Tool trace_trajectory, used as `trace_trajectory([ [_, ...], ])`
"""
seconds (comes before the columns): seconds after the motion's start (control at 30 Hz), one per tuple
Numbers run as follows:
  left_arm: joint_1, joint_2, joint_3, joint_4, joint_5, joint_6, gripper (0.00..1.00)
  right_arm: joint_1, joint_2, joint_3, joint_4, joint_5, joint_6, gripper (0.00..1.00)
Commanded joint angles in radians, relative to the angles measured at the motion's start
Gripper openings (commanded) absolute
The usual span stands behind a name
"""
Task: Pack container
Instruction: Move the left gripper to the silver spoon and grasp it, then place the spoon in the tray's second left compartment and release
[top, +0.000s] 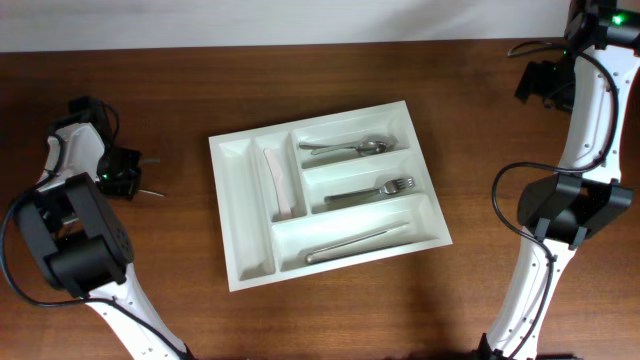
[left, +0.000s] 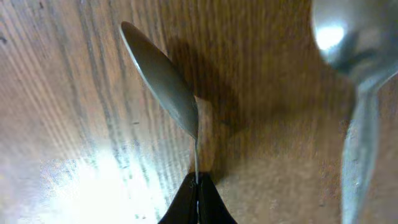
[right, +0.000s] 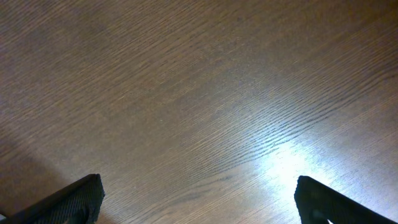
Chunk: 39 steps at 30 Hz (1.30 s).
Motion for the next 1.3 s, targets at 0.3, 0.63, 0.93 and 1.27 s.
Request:
trace_trajectory([
  [0.3, -0.203, -0.324, 0.015, -0.159, 0.0, 0.262, 0.02, 0.005, 0.008, -0.002, 0.0, 0.016, -0.007, 0.99],
  [0.63, -0.476, -0.418, 0.014, -0.278, 0.045, 0.454, 0.02, 0.005, 0.008, -0.002, 0.0, 0.016, -0.007, 0.99],
  [0.93, -0.636, -0.409, -0.019, -0.286, -0.099, 0.497, 0.03, 0.005, 0.008, -0.002, 0.0, 0.016, -0.007, 0.99],
  [1.27, -0.636, -0.321, -0.132, -0.236, -0.087, 0.499, 0.04, 0.005, 0.008, -0.002, 0.0, 0.016, -0.007, 0.99],
])
